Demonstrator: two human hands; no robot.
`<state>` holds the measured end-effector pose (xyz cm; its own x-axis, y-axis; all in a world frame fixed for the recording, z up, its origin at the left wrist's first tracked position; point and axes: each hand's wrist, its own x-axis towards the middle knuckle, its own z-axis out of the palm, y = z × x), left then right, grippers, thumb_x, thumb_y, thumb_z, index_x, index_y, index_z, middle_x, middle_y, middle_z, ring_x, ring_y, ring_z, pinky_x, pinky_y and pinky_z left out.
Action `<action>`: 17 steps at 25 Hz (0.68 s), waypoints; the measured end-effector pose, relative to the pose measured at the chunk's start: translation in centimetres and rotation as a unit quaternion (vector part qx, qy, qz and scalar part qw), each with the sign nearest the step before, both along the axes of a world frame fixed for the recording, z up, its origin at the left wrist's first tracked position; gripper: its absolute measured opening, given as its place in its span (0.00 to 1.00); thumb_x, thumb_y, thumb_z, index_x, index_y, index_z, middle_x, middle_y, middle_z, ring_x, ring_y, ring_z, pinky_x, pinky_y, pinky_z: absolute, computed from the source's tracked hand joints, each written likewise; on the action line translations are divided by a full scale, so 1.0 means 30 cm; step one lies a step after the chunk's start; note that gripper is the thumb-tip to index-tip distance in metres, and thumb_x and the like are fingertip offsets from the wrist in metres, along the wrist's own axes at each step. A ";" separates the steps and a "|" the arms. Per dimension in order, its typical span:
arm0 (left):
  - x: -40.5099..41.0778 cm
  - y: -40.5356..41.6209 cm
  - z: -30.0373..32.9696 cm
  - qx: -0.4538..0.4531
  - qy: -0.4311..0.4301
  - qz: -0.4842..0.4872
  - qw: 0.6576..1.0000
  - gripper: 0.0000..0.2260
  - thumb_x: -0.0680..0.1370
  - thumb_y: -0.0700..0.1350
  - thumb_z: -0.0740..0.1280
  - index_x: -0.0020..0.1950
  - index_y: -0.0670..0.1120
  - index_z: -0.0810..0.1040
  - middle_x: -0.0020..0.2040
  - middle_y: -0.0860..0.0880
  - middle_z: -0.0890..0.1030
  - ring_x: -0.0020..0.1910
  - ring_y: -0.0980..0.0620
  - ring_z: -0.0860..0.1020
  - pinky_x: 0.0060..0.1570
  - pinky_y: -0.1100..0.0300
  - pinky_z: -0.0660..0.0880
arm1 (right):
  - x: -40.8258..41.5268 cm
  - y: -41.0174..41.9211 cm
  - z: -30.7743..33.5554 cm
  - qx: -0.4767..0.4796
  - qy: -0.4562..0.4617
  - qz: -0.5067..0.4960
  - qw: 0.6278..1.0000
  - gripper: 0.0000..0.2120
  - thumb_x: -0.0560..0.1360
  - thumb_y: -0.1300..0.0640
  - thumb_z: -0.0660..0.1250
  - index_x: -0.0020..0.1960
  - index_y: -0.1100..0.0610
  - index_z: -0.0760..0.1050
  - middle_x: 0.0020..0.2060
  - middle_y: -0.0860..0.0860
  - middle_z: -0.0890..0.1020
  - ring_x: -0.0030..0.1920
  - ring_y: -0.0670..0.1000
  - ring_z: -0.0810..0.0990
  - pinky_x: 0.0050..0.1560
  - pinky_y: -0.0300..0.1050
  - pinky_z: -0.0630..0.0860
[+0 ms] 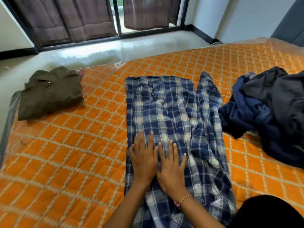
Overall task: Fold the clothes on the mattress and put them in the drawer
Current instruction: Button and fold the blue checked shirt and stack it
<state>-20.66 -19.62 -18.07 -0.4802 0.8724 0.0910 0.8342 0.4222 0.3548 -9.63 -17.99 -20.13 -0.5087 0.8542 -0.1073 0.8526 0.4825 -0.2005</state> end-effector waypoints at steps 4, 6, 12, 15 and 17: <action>0.024 -0.085 -0.042 -0.153 0.003 -0.056 0.987 0.38 0.76 0.68 0.30 0.76 0.52 0.61 0.77 0.45 0.54 0.76 0.44 0.58 0.67 0.42 0.48 | 0.100 -0.013 0.079 -0.015 0.043 0.062 0.997 0.29 0.79 0.42 0.55 0.77 0.48 0.53 0.77 0.53 0.49 0.77 0.53 0.46 0.72 0.64 0.48; 0.039 -0.046 -0.005 -0.189 -0.001 -0.051 0.981 0.45 0.67 0.72 0.24 0.78 0.53 0.46 0.78 0.44 0.41 0.78 0.46 0.42 0.66 0.42 0.34 | 0.128 0.109 0.161 -0.001 0.138 -0.049 0.989 0.21 0.80 0.50 0.58 0.72 0.53 0.66 0.74 0.55 0.62 0.75 0.55 0.59 0.73 0.61 0.56; 0.190 0.159 0.115 -0.092 -0.092 -0.120 0.984 0.23 0.81 0.55 0.57 0.75 0.50 0.60 0.78 0.45 0.53 0.77 0.48 0.51 0.73 0.46 0.45 | 0.330 0.533 0.169 -0.119 0.218 -0.446 0.860 0.14 0.79 0.53 0.62 0.54 0.63 0.76 0.55 0.61 0.78 0.57 0.61 0.74 0.52 0.51 0.70; 0.201 0.244 0.156 -0.027 -0.348 -0.092 0.933 0.17 0.80 0.51 0.62 0.68 0.47 0.72 0.68 0.46 0.71 0.70 0.47 0.68 0.69 0.50 0.64 | 0.344 0.652 0.213 -0.214 0.422 -0.446 0.760 0.16 0.76 0.67 0.61 0.30 0.58 0.68 0.30 0.54 0.69 0.37 0.54 0.68 0.30 0.44 0.61; 0.171 0.269 0.253 0.017 -0.533 -0.048 0.845 0.14 0.80 0.53 0.61 0.61 0.48 0.75 0.60 0.47 0.78 0.62 0.47 0.75 0.63 0.52 0.72 | 0.317 0.657 0.305 -0.208 0.567 -0.413 0.682 0.14 0.76 0.70 0.60 0.35 0.56 0.74 0.33 0.52 0.71 0.34 0.50 0.68 0.32 0.42 0.65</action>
